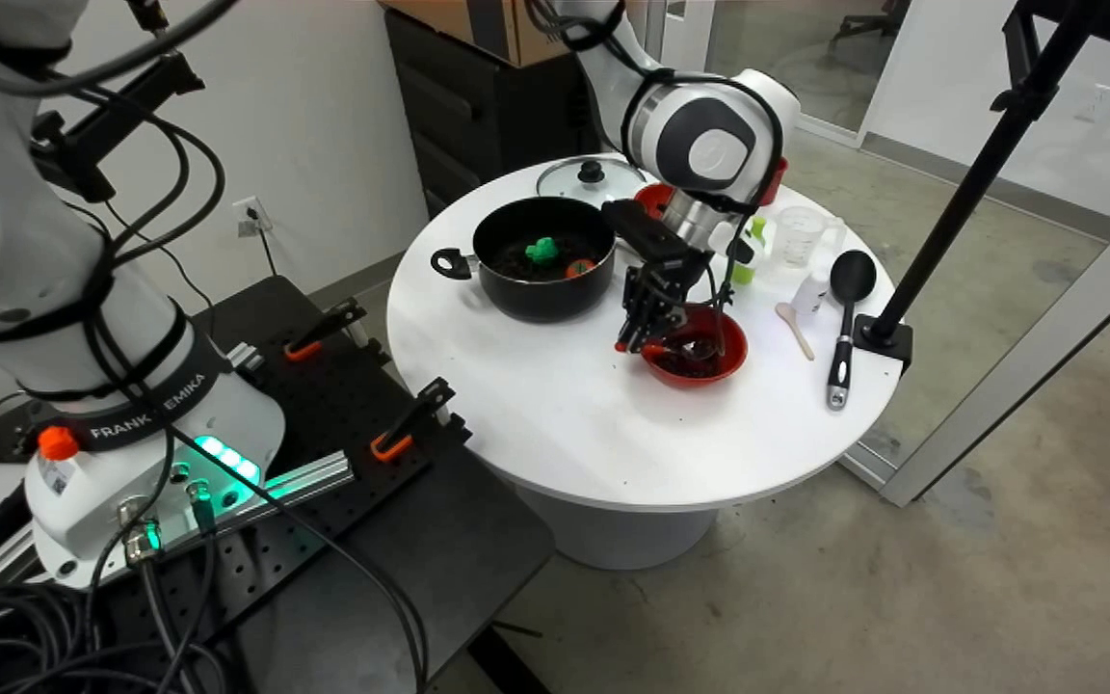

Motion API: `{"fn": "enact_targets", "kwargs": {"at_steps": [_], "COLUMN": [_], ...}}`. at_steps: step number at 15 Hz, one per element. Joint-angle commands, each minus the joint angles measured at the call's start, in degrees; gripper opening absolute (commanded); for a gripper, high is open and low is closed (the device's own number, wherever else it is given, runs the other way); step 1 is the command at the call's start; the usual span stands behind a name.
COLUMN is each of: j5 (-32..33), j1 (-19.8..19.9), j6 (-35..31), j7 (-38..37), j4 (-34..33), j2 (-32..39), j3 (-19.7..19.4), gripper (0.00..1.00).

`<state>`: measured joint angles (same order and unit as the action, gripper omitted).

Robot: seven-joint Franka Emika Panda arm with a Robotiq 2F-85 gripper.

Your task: Use the spoon to scoop out some of the contents in the red bowl into the black pot

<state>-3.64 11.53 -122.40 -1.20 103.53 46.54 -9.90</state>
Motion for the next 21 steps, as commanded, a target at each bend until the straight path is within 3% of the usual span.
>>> {"fn": "enact_targets", "kwargs": {"at_steps": [1,11,21], "j5": [1.08,0.75,0.70], "j1": [-0.77,-0.94,-1.61], "j6": [-3.35,-4.74,0.26], "j7": [-0.99,-0.15,-0.01], "j4": [5.54,13.06,10.72], "j2": [-5.06,-14.28,-19.07], "j3": [-0.18,0.84,1.46], "gripper": [0.05,0.05,0.05]}}
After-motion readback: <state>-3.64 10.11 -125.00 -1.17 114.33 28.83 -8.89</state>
